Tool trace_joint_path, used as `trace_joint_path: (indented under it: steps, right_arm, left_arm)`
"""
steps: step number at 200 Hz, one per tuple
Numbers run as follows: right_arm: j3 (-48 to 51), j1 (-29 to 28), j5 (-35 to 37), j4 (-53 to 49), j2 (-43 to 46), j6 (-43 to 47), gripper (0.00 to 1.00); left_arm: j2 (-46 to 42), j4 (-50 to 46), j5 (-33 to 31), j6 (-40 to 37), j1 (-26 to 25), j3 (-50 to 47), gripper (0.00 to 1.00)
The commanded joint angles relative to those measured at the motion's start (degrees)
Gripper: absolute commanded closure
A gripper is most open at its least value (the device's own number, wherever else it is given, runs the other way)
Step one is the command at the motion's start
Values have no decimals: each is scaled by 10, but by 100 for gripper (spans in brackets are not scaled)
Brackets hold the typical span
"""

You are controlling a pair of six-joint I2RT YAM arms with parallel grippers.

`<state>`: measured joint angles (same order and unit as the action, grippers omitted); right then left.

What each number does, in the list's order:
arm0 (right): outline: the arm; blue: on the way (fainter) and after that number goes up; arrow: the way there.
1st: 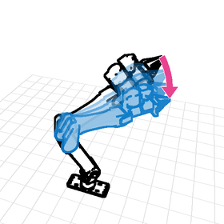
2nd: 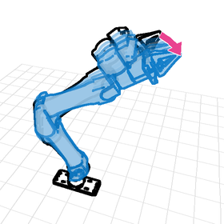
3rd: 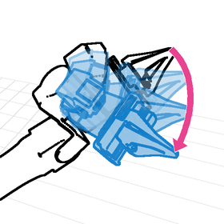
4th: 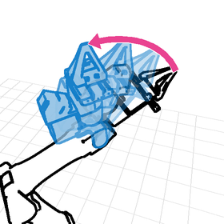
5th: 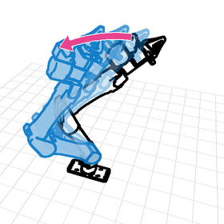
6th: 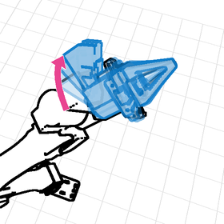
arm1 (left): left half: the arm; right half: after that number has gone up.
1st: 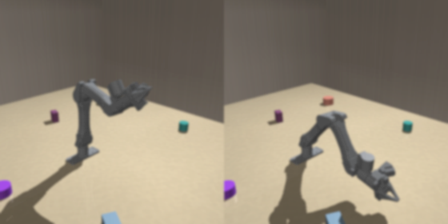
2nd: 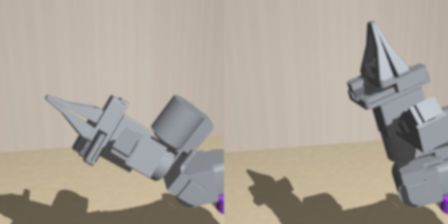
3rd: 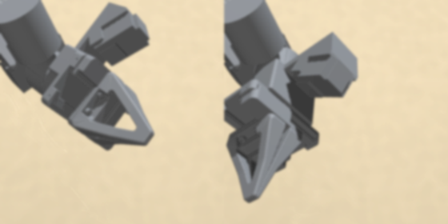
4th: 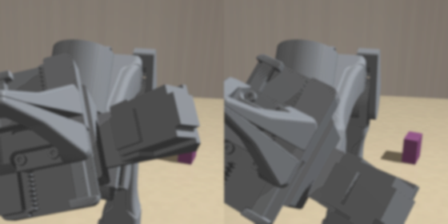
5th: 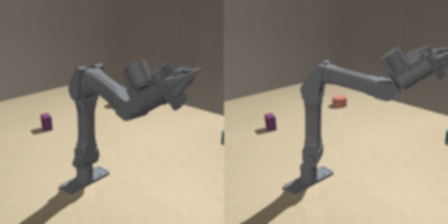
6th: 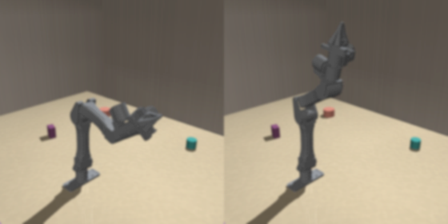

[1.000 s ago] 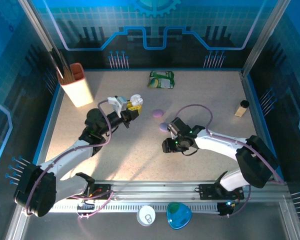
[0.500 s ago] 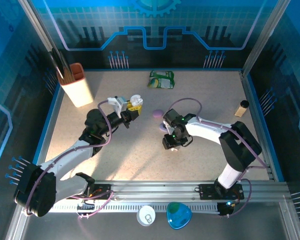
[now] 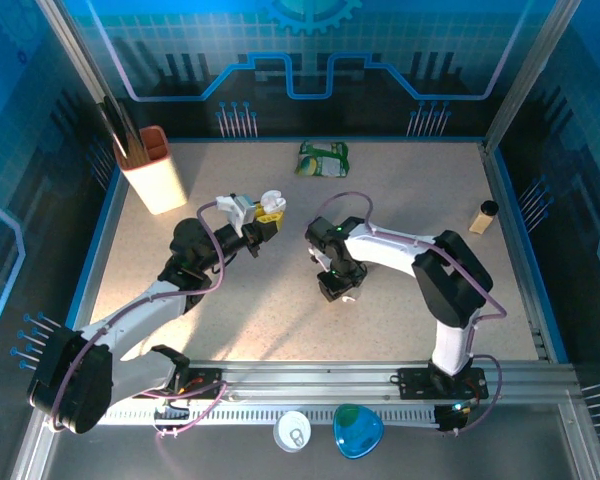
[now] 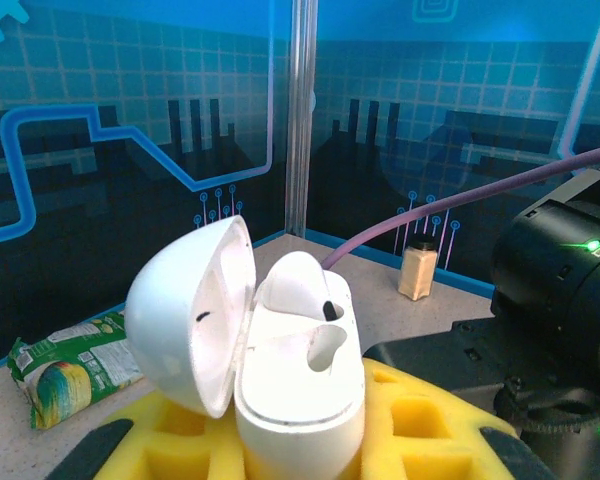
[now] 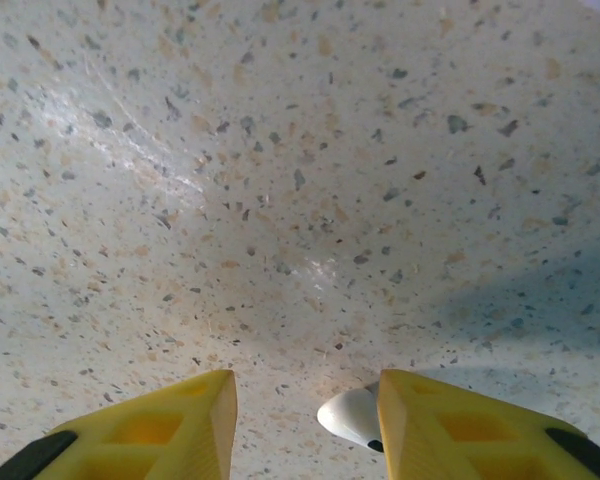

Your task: Insert wireless bluetooth earbuds into charging case

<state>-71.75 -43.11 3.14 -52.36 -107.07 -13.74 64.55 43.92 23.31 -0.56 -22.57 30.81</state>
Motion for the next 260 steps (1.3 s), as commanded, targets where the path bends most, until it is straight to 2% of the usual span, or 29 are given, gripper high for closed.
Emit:
trace_joint_path:
  steps: [1,81,161,204,260]
  right_arm:
    - [-43,-20,49,-85,-31,38,57]
    - [-110,-35,78,-166,-100,125,58]
    - [-135,-35,82,-187,-132,141,64]
    - [-134,-34,86,-185,-139,143,71]
    - [-128,-32,86,-172,-128,136,76]
  left_arm:
    - [-15,4,-8,-20,-3,-6,100]
    - [-33,-31,-27,-45,-1,-11,99]
    - [-31,-35,-30,-50,-1,-11,99]
    - [-30,-36,-30,-50,-1,-12,99]
    - [-27,-35,-31,-51,-1,-11,99]
